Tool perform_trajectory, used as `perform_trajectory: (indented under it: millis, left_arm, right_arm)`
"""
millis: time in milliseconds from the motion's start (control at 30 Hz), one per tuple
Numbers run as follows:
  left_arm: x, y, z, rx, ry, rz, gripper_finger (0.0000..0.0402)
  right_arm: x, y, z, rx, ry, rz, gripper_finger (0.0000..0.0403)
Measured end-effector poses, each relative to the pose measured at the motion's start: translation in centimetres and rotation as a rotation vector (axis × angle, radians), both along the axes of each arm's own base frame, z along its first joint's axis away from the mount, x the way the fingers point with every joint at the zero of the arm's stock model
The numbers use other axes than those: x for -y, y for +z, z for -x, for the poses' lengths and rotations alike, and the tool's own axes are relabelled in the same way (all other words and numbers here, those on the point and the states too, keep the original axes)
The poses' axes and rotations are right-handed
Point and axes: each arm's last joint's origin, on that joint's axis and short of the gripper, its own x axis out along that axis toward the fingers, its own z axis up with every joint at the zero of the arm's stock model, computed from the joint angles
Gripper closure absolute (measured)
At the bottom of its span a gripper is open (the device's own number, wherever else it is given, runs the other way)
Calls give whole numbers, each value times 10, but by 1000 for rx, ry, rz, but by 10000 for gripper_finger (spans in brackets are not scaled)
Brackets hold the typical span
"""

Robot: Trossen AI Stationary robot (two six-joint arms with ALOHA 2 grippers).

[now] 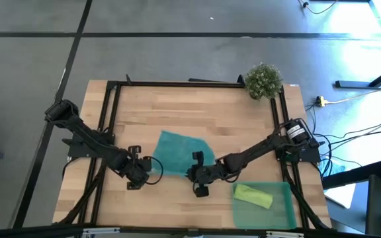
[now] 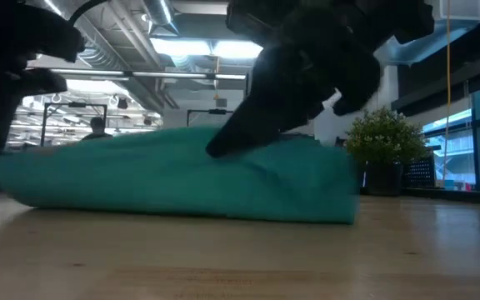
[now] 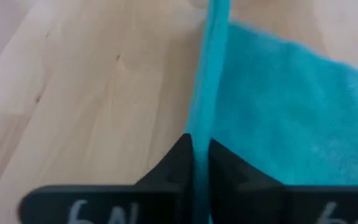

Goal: Roll microfiber towels into tight, uniform cylinder then place into a basket
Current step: Fold the blue microfiber cloth

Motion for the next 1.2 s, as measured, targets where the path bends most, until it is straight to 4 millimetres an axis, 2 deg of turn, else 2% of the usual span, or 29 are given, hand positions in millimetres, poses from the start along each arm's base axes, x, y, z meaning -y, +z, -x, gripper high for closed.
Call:
perform_trajectory:
  millis: [200,333,500,700,1000,1200]
  left_arm:
    - [-1,0,2,-14,7,-17,401]
    - [-1,0,1,-9,8,-18,402]
    - [-1,0,1,-3,9,-18,401]
    - [-1,0,0,4,9,-18,401]
    - [-1,1,0,7,12,-16,401]
    - [-1,1,0,8,15,-15,401]
  right_arm:
    - [-4,0,1,2,46,30,299]
    - [-19,1,7,5,153,62,279]
    - [-41,-1,18,-7,192,37,278]
    - [-64,-17,26,-24,251,30,283]
    - [-75,-42,26,-62,316,-32,284]
    - [-75,-46,26,-69,317,-32,284]
